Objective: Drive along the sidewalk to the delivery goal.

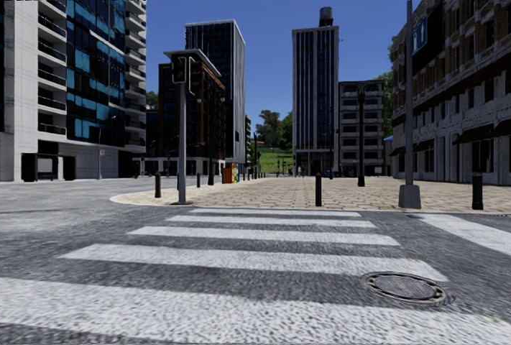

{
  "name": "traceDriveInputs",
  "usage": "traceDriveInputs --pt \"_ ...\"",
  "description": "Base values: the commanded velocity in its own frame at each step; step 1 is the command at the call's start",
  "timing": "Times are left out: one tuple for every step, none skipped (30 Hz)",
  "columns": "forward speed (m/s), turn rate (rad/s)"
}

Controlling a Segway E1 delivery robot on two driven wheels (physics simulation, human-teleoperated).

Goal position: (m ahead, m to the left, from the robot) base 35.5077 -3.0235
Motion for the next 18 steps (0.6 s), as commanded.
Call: traceDriveInputs --pt "1.51 -0.59" --pt "1.51 -0.59" --pt "1.51 -0.55" --pt "1.52 -0.52" --pt "1.54 -0.5" --pt "1.55 -0.5" --pt "1.55 -0.5" --pt "1.56 -0.49" --pt "1.57 -0.49" --pt "1.63 -0.49" --pt "1.78 -0.49" --pt "2.0 -0.49" --pt "2.0 -0.49" --pt "2.0 -0.36" --pt "2.0 0.0" --pt "2.0 0.0" --pt "2.0 0.0" --pt "2.0 0.0"
